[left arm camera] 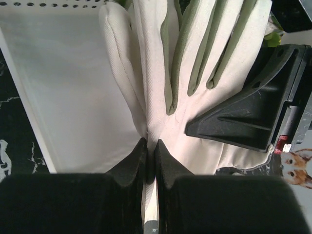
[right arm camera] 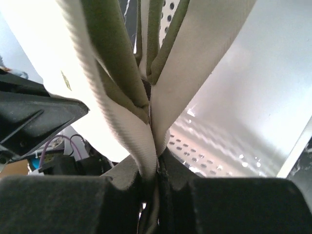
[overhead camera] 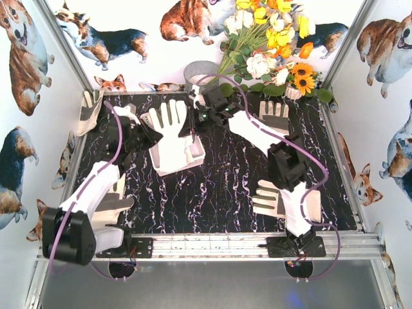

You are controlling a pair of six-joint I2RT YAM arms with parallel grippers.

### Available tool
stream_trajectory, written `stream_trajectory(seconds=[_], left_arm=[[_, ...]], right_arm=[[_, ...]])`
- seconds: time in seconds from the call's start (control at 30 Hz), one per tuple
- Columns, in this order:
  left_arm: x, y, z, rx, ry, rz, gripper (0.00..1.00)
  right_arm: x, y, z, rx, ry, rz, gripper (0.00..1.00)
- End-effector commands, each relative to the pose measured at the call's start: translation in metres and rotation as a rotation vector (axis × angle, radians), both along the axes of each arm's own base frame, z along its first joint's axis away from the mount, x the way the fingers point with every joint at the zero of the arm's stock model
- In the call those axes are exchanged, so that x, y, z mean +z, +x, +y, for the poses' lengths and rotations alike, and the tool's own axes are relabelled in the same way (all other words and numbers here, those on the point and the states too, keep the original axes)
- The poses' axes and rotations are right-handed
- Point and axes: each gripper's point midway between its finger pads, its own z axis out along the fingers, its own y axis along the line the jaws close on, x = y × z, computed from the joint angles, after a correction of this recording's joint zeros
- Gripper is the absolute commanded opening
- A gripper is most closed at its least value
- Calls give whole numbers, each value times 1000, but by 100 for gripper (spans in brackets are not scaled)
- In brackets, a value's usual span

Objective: Put the gloves into the storage basket
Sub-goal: Place the glove in the bin.

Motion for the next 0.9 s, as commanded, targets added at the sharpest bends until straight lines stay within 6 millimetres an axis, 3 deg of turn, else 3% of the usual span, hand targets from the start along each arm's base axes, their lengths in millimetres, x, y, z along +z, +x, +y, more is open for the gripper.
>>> stream_trajectory(seconds=[0.0,0.27,0.47,0.7,0.87], left_arm=[[-7,20,20,49,81,13,0],[-31,49,26,79,117,52,0],[-43,64,29,88,157,81,0],[-26,74,27,88,140,48,0],[-29,79,30,97,157,59,0]], right_arm=[[1,38,0,-49,-33,-83,0],[-31,61,10,-59,-85,-79,0],[-52,66,17,-63,-119,-63,0],[-49,75,20,-90,-120,-80,0],[-46,85,23,-106,-125,-107,0]])
